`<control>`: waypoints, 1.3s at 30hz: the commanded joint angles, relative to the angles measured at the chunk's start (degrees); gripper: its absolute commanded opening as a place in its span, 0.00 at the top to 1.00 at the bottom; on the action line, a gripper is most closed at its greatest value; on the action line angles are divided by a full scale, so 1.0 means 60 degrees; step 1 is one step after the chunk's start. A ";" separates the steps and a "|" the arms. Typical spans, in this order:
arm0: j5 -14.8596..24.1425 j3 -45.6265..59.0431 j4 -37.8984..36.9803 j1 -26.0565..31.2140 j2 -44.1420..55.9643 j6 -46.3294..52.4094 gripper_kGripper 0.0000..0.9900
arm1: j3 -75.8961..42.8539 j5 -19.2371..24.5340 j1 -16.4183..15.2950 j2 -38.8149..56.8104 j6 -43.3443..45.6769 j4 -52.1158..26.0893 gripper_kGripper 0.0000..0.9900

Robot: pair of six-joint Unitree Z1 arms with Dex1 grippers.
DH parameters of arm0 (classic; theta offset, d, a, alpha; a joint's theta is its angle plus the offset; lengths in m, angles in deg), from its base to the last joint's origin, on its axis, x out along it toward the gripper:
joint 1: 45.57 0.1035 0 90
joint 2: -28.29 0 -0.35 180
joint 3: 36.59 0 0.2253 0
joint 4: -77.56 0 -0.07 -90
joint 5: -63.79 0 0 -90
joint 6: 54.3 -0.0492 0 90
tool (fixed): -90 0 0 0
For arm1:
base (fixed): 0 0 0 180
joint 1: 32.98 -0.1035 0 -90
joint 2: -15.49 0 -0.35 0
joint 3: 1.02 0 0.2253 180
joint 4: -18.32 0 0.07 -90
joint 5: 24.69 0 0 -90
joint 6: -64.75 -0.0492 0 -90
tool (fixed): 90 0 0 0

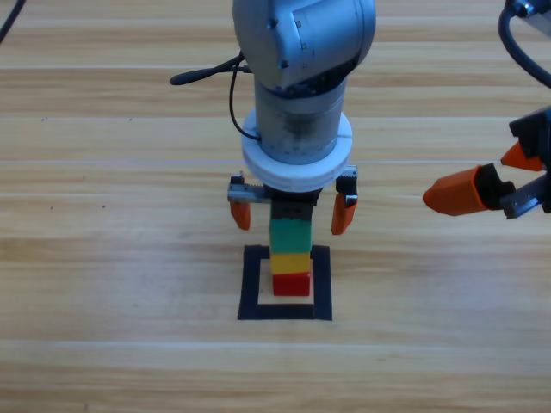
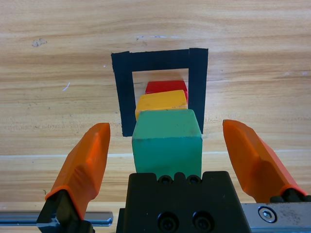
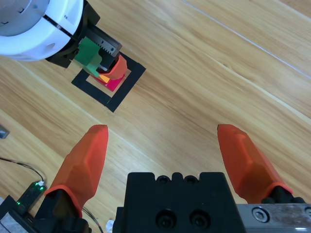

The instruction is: Stack the blocks in the rectangular block: red at the bottom, yellow in the middle, green on top

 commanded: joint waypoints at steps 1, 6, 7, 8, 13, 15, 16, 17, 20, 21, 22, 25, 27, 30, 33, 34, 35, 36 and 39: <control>0.0191 -0.0116 0.0162 0.0128 0.0392 0.0134 0.00 | -0.0373 0.0052 0.0257 0.0088 0.0176 0.0027 0.00; 0.1875 -0.0379 0.0411 -0.1014 0.2340 0.0559 0.00 | -0.0344 -0.0065 0.0257 0.0103 0.0337 0.0027 0.00; 0.2139 -0.0350 0.0411 -0.1205 0.2589 0.0573 0.00 | -0.0344 -0.0080 0.0257 0.0103 0.0367 0.0027 0.00; 0.2622 -0.0277 0.0382 -0.1512 0.2897 0.0573 0.00 | -0.0329 -0.0109 0.0257 0.0088 0.0411 0.0027 0.00; 0.3867 0.1232 0.0015 -0.2640 0.4332 0.0427 0.00 | -0.0300 -0.0168 0.0257 -0.0073 0.0572 0.0013 0.00; 0.4131 0.2931 -0.0820 -0.3051 0.5138 0.0441 0.00 | -0.0300 -0.0197 0.0257 -0.0146 0.0586 0.0013 0.00; 0.4219 0.3942 -0.1479 -0.3226 0.5651 0.0353 0.00 | -0.0285 -0.0256 0.0257 -0.0146 0.0586 0.0013 0.00; 0.4307 0.4953 -0.2079 -0.3387 0.6163 0.0295 0.00 | -0.0285 -0.0314 0.0257 -0.0146 0.0586 0.0013 0.00; 0.4497 0.7956 -0.3676 -0.3666 0.7819 0.0192 0.00 | -0.0285 -0.0314 0.0257 -0.0176 0.0601 0.0013 0.00; 0.4497 0.8629 -0.4130 -0.3680 0.8214 0.0017 0.00 | -0.0285 -0.0314 0.0257 -0.0176 0.0616 0.0013 0.00; 0.4497 0.9157 -0.4452 -0.3680 0.8507 -0.0101 0.00 | -0.0285 -0.0314 0.0257 -0.0176 0.0630 0.0013 0.00; 0.4541 0.9816 -0.4936 -0.3680 0.8844 -0.0394 0.00 | -0.0300 -0.0329 0.0257 -0.0176 0.0660 0.0013 0.00; 0.4556 1.0050 -0.5126 -0.3680 0.8947 -0.0482 0.00 | -0.0300 -0.0344 0.0257 -0.0176 0.0674 0.0013 0.00; 0.4600 1.0314 -0.5331 -0.3680 0.9093 -0.0555 0.00 | -0.0329 -0.0373 0.0257 -0.0176 0.0689 0.0013 0.00; 0.4614 1.0534 -0.5463 -0.3680 0.9283 -0.0628 0.00 | -0.0329 -0.0373 0.0257 -0.0176 0.0689 0.0013 0.00; 0.4614 1.0578 -0.5478 -0.3680 0.9327 -0.0628 0.00 | -0.0329 -0.0373 0.0257 -0.0176 0.0704 0.0013 0.00; 0.4629 1.0636 -0.5478 -0.3680 0.9371 -0.0628 0.00 | -0.0329 -0.0373 0.0257 -0.0176 0.0704 0.0013 0.00; 0.4629 1.0724 -0.5522 -0.3680 0.9415 -0.0628 0.00 | -0.0329 -0.0373 0.0257 -0.0176 0.0704 0.0013 0.00; 0.4629 1.0900 -0.5566 -0.3680 0.9547 -0.0643 0.00 | -0.0329 -0.0373 0.0257 -0.0176 0.0704 0.0013 0.00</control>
